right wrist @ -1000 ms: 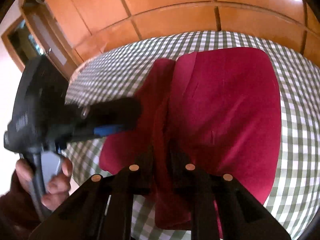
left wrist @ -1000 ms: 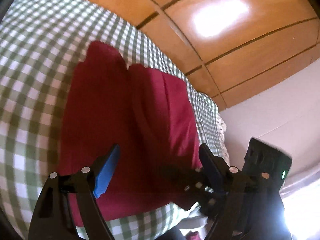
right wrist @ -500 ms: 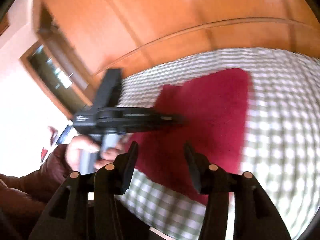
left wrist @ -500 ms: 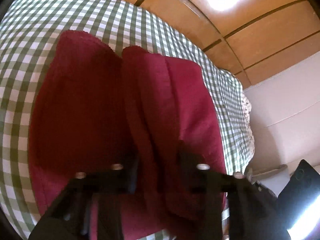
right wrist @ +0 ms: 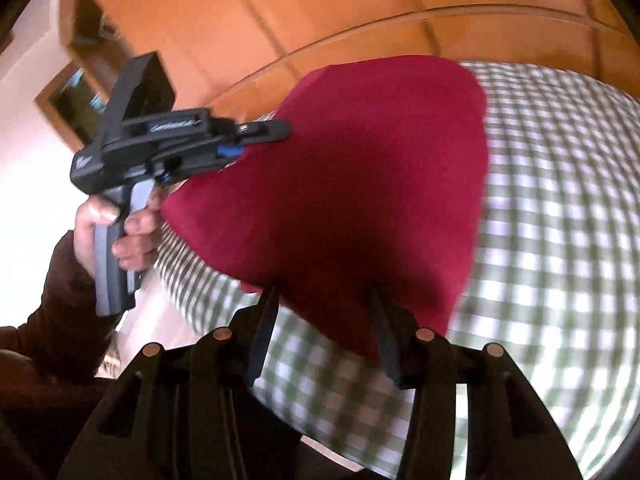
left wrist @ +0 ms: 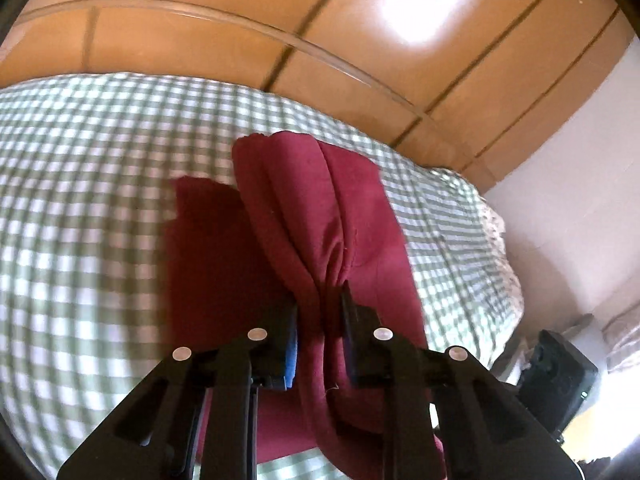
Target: Fold small clothes
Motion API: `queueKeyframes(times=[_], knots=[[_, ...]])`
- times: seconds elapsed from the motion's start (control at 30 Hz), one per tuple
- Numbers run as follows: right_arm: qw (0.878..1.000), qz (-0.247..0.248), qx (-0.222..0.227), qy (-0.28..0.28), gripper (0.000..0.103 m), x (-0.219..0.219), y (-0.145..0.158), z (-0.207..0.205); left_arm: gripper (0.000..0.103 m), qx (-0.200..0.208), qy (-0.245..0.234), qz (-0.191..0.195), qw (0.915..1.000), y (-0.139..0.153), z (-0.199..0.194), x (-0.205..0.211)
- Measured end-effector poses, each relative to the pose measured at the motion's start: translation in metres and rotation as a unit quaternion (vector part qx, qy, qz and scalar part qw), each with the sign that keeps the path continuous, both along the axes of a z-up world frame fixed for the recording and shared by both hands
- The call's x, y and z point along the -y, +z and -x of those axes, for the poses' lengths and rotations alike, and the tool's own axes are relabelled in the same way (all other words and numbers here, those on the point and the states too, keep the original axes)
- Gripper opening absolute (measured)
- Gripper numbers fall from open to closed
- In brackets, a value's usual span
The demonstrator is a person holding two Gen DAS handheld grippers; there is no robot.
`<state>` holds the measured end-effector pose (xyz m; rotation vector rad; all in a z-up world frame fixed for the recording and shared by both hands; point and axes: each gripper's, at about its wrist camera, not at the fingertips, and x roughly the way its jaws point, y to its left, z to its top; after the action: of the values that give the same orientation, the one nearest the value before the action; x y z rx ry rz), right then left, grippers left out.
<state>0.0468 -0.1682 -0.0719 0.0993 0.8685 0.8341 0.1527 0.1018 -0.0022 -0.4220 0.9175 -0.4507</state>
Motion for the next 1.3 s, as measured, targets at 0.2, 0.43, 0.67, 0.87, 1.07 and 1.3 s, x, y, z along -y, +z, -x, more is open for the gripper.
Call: queueKeyframes(times=[0.2, 0.43, 0.67, 0.87, 1.07, 1.3], knots=[[0.998, 0.048, -0.016, 0.035, 0.046, -0.051, -0.029, -0.004, 0.017, -0.057, 0.052, -0.022, 0.9968, -0.046, 0.001, -0.043], [0.996, 0.066, -0.028, 0.049, 0.051, -0.059, -0.027, -0.007, 0.041, -0.048, 0.114, -0.042, 0.9915, -0.045, 0.013, -0.054], [0.999, -0.031, 0.005, -0.033, 0.061, -0.016, 0.035, -0.039, 0.041, 0.069, 0.081, -0.064, 0.9923, -0.002, 0.043, -0.02], [0.994, -0.011, -0.001, -0.109, 0.061, -0.029, 0.052, -0.114, 0.041, 0.046, 0.057, -0.107, 0.9915, -0.031, 0.038, 0.006], [0.985, 0.075, -0.026, -0.153, 0.062, -0.074, 0.011, -0.182, 0.041, 0.031, 0.064, -0.135, 0.9883, -0.068, 0.043, 0.005], [0.981, 0.111, -0.019, -0.158, 0.067, -0.077, -0.017, -0.196, 0.041, 0.039, 0.085, -0.113, 0.9893, -0.074, 0.052, -0.002]])
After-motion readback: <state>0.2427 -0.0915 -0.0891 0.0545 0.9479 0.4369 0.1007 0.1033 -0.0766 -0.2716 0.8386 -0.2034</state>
